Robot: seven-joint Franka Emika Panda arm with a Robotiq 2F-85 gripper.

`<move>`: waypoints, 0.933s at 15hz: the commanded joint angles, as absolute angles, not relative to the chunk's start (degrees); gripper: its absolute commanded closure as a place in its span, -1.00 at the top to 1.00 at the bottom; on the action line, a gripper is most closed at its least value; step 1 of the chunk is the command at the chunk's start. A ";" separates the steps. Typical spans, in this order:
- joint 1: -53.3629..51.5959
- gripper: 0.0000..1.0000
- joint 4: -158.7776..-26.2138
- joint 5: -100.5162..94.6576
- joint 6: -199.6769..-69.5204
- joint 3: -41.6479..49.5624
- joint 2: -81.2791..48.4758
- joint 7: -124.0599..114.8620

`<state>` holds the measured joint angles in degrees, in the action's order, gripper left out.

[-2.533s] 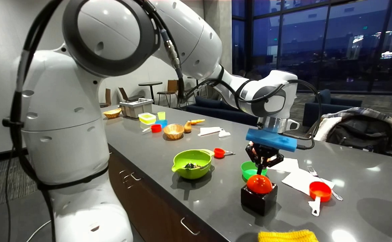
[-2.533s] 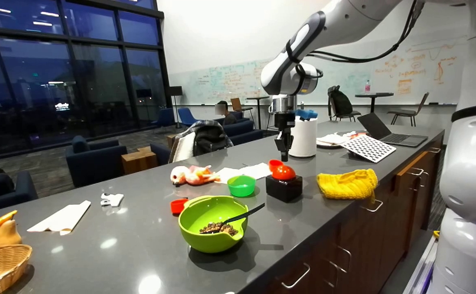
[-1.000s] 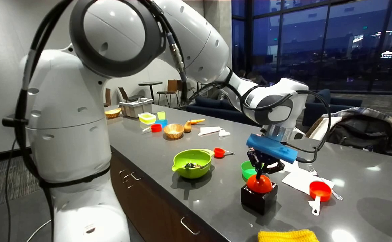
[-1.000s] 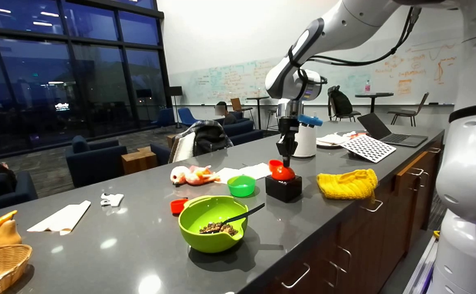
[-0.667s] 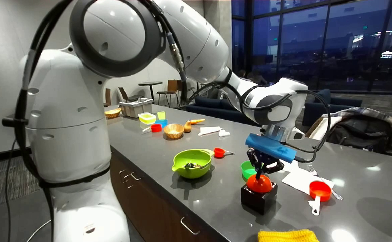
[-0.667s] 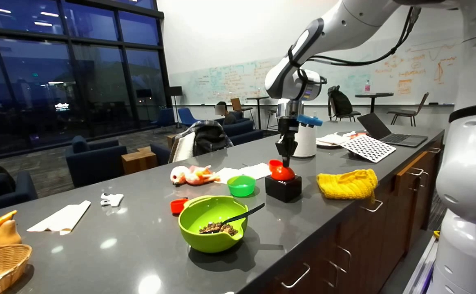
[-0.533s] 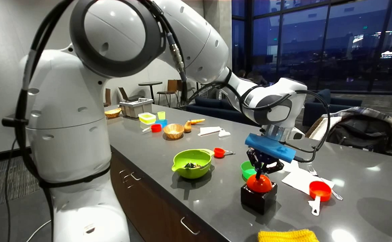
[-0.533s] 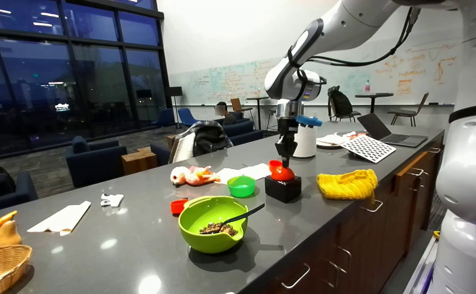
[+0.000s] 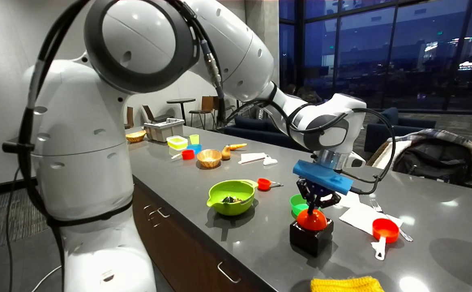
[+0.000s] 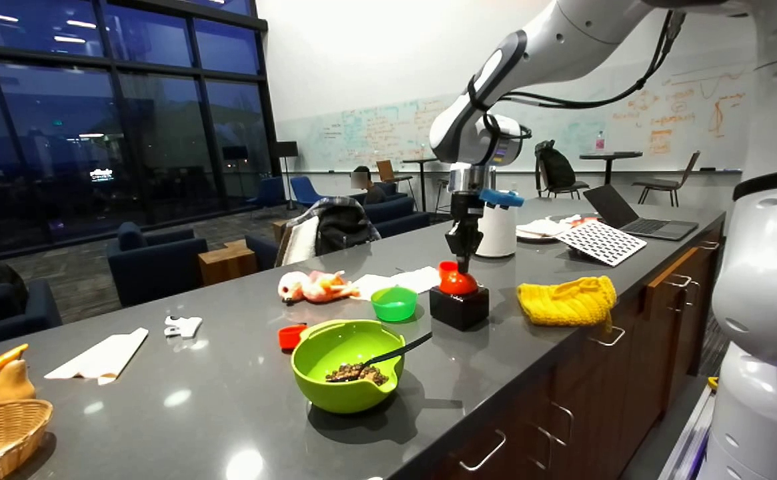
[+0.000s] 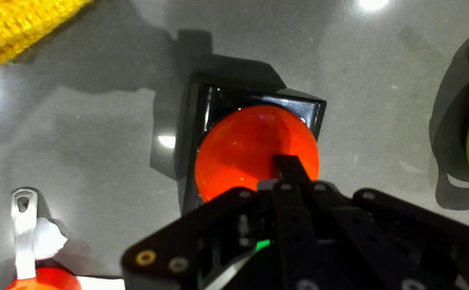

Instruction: Press the red button

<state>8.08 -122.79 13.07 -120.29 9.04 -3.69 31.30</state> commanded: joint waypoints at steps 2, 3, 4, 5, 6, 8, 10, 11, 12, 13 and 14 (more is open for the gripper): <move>8.11 -1.00 -124.63 13.56 -124.44 7.86 -6.05 29.96; 8.12 -1.00 -124.47 13.24 -124.09 7.87 -5.61 29.79; 8.10 -1.00 -124.34 12.82 -123.56 7.86 -5.05 29.54; 8.06 -1.00 -124.25 12.36 -123.13 7.84 -4.44 29.24; 8.03 -1.00 -124.11 11.85 -122.78 7.81 -3.89 28.93; 7.87 -1.00 -123.93 10.38 -122.07 7.65 -2.79 27.84; 7.58 -1.00 -123.82 8.50 -121.48 7.27 -1.75 26.57; 7.41 -1.00 -123.69 7.31 -121.19 7.04 -1.41 25.70; 7.15 -1.00 -123.60 6.15 -120.92 6.78 -1.05 24.94; 6.85 -1.00 -123.48 4.86 -120.70 6.45 -0.62 23.93; 6.58 -1.00 -123.38 3.81 -120.60 6.16 -0.16 23.12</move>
<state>7.38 -122.70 7.00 -120.93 7.00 -2.95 26.27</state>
